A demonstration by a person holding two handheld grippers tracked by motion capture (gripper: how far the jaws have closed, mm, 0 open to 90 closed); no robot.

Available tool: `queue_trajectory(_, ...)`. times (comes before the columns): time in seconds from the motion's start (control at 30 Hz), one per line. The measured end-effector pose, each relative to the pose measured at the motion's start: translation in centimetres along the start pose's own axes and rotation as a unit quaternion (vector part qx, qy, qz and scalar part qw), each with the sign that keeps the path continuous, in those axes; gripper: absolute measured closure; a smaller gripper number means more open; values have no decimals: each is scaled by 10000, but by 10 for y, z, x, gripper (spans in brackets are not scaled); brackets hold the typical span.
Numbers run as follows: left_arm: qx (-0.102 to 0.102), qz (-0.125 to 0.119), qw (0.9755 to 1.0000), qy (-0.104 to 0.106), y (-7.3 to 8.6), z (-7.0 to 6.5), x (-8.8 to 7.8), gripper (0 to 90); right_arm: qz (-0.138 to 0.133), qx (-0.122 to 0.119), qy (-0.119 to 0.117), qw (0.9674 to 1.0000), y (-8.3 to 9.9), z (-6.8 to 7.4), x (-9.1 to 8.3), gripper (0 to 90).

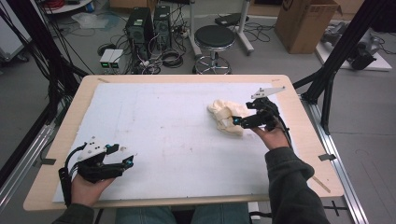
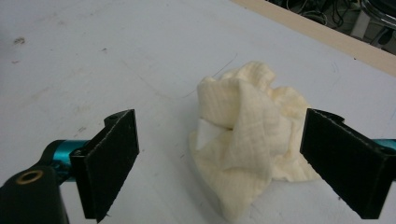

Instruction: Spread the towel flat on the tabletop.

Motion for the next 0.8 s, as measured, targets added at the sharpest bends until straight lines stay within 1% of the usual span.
queue_trajectory(0.03, -9, -16, 10000, 0, 0, 0, 0, 278, 33, 6, -10, 10000, -1, 0, 2, 146)
queue_trajectory(0.07, 5, -15, 10000, 1, 0, 1, 0, 278, -1, 16, 24, 10000, -3, -1, 8, 148)
queue_trajectory(0.1, -9, -24, 10000, 3, 0, 1, 0, 278, 19, 84, 3, 10000, -3, -1, 17, 167)
queue_trajectory(0.13, -16, -25, 10000, -4, 0, 1, -1, 278, 82, 117, -33, 9999, -2, -1, 21, 182)
queue_trajectory(0.17, -6, -23, 10000, -3, 0, 1, -1, 278, 82, 117, -33, 9999, -2, -1, 21, 182)
queue_trajectory(0.2, -3, -19, 10000, 0, 0, 1, -1, 278, 251, 185, -50, 9995, 1, -1, 34, 188)
queue_trajectory(0.23, -3, -29, 10000, 0, 0, 1, -1, 278, 251, 185, -50, 9995, 1, -1, 34, 188)
queue_trajectory(0.27, -6, -42, 10000, 2, -1, 1, -1, 278, 337, 185, -8, 9993, 3, -1, 40, 209)
queue_trajectory(0.3, -18, -56, 10000, 3, -1, 1, -1, 278, 384, 165, 26, 9991, 4, -1, 45, 239)
queue_trajectory(0.37, -19, -48, 10000, -5, 0, 2, -1, 278, 416, 100, 103, 9990, 6, 0, 54, 259)
queue_trajectory(0.4, -14, -30, 10000, 7, 0, 2, -1, 278, 447, 69, 103, 9989, 7, 1, 59, 264)
queue_trajectory(0.47, -10, -33, 10000, 26, 0, 2, -1, 278, 569, 70, 66, 9983, 10, 5, 67, 275)
queue_trajectory(0.53, -28, -39, 10000, 23, 0, 2, -1, 277, 726, -27, 112, 9973, 15, 9, 76, 283)
queue_trajectory(0.57, -27, -37, 10000, 29, 0, 2, -1, 278, 864, -78, 141, 9961, 19, 12, 83, 330)
queue_trajectory(0.6, -30, -51, 10000, 22, 0, 2, -1, 278, 893, -116, 175, 9958, 21, 12, 86, 339)
queue_trajectory(0.7, -4, -33, 10000, 36, 0, 2, 0, 277, 931, -69, 212, 9954, 23, 12, 91, 353)
queue_trajectory(0.73, 3, -25, 10000, 42, 0, 2, 0, 277, 1001, -11, 230, 9947, 27, 12, 95, 362)
queue_trajectory(0.8, -15, -29, 10000, 50, 0, 1, 0, 277, 1055, -33, 275, 9940, 30, 12, 98, 386)
Point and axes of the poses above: each handheld gripper's, and its own axes: x roughly forward along the jaws, y roughly out of its underside, z roughly to its left, the point moved 7 cm from there along x, roughly forward along the jaws, and after that the axes turned 15 degrees about y, right-handed, at the moved point
